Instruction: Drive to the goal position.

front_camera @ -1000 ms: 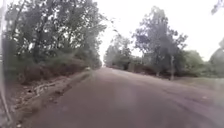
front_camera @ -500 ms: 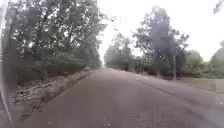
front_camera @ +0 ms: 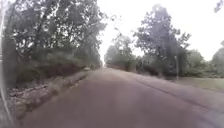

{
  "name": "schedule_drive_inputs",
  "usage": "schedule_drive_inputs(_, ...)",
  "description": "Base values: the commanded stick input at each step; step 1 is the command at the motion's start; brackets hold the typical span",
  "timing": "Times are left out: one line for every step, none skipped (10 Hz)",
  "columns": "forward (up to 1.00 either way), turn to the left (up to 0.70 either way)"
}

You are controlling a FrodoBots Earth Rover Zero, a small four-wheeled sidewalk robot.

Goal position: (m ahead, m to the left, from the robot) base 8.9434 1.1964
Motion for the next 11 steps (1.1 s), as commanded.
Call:
schedule_drive_inputs(0.7, 0.01)
schedule_drive_inputs(0.7, 0.02)
schedule_drive_inputs(0.7, 0.02)
schedule_drive_inputs(0.7, 0.03)
schedule_drive_inputs(0.7, 0.03)
schedule_drive_inputs(0.7, 0.12)
schedule_drive_inputs(0.7, 0.09)
schedule_drive_inputs(0.7, 0.05)
schedule_drive_inputs(0.7, 0.01)
schedule_drive_inputs(0.7, 0.0)
schedule_drive_inputs(0.7, 0.0)
